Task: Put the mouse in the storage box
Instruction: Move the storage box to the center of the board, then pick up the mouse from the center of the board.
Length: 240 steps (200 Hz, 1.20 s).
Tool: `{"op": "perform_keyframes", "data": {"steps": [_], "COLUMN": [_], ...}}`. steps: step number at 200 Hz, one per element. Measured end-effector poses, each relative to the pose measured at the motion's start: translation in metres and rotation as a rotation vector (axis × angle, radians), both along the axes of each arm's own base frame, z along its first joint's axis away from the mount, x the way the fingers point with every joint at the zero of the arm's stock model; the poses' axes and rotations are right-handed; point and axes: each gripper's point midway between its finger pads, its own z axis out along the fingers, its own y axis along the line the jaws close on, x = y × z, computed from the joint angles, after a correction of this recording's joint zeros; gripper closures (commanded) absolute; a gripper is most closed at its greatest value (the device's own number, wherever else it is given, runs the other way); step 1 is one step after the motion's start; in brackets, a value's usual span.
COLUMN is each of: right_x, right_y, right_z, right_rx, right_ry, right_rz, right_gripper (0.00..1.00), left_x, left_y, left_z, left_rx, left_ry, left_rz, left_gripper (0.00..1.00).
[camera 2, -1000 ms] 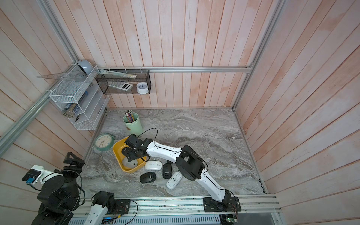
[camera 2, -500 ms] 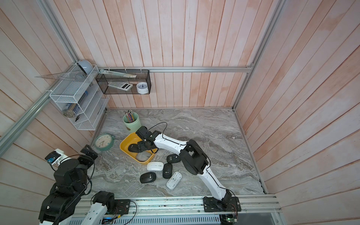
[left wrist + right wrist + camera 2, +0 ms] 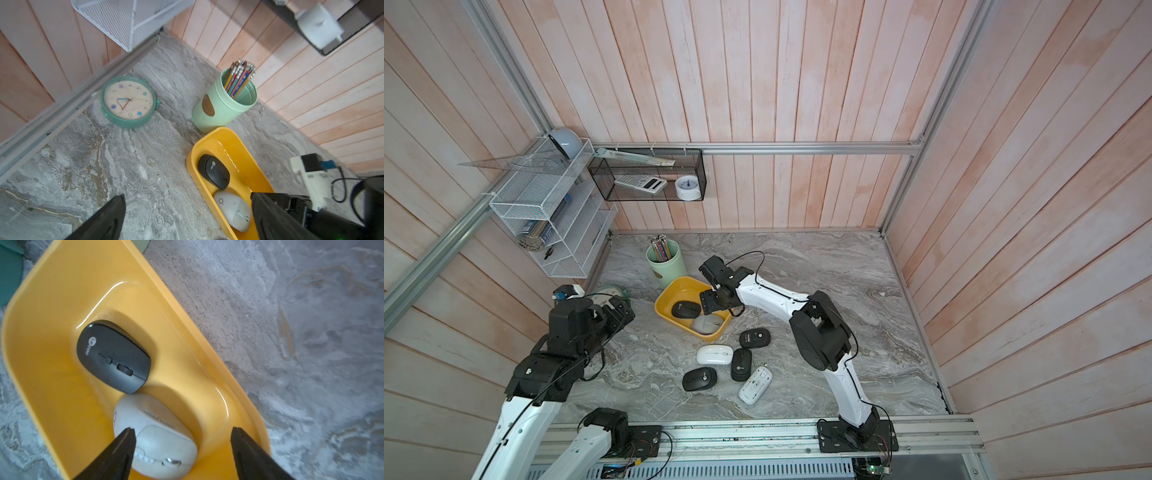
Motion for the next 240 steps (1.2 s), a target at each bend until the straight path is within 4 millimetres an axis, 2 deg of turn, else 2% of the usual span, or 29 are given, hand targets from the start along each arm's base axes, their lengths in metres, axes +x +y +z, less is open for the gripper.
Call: {"op": "perform_keyframes", "data": {"steps": [33, 56, 76, 112, 157, 177, 196, 240], "right_x": [-0.023, -0.041, -0.051, -0.069, -0.082, -0.088, -0.093, -0.102], "right_y": [-0.034, -0.069, -0.103, -0.168, -0.222, -0.239, -0.25, -0.265], "right_z": [0.037, 0.056, 0.062, 0.061, 0.086, 0.083, 0.068, 0.038], "right_rx": [0.045, 0.048, 0.03, -0.027, 0.001, 0.01, -0.012, -0.056], "right_ry": [-0.062, -0.129, -0.198, -0.339, -0.524, -0.564, -0.567, -0.555], "right_rz": [0.011, -0.014, -0.061, -0.145, -0.248, -0.285, -0.299, -0.304], "right_gripper": [0.21, 0.21, 0.21, 0.19, 0.16, 0.15, 0.15, 0.15], "left_x": [0.003, -0.001, -0.007, -0.022, -0.035, -0.039, -0.039, -0.034], "left_y": [-0.03, -0.048, -0.063, -0.095, -0.132, -0.142, -0.153, -0.179], "left_z": [-0.019, -0.027, -0.04, -0.065, -0.099, -0.115, -0.124, -0.142], "left_rx": [-0.005, -0.004, 0.006, 0.052, 0.163, 0.231, 0.292, 0.411], "left_ry": [0.073, 0.1, 0.147, 0.246, 0.367, 0.433, 0.473, 0.541], "left_rz": [-0.114, -0.178, -0.229, -0.34, -0.462, -0.5, -0.538, -0.647], "left_gripper": [0.0, 0.0, 0.0, 0.0, 0.0, 0.0, 0.01, 0.01]}}
